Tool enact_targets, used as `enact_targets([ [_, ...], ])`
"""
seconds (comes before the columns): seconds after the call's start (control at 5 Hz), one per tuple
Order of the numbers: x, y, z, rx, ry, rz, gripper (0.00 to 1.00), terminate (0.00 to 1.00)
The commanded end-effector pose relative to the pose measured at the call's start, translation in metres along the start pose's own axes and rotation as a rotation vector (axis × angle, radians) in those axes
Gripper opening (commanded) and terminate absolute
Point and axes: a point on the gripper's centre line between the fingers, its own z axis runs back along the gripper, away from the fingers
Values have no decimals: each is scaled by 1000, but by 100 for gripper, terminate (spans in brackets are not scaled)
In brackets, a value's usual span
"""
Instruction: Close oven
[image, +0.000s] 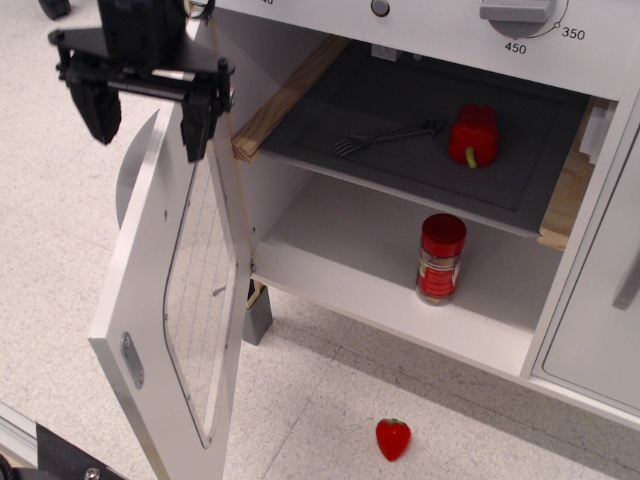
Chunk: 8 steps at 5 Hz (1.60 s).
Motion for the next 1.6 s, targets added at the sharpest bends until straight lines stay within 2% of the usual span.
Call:
enact_targets([
  [0.0, -4, -14, -12, -66, 34, 35, 100, 0],
  [0.4, 6, -57, -8, -114, 30, 105, 100, 0],
  [1.0, 50, -133, 8, -178, -72, 186, 100, 0],
  [1.2, 64, -151, 14, -184, -75, 212, 100, 0],
  [1.4, 67, -153, 31, -198, -83, 218, 100, 0],
])
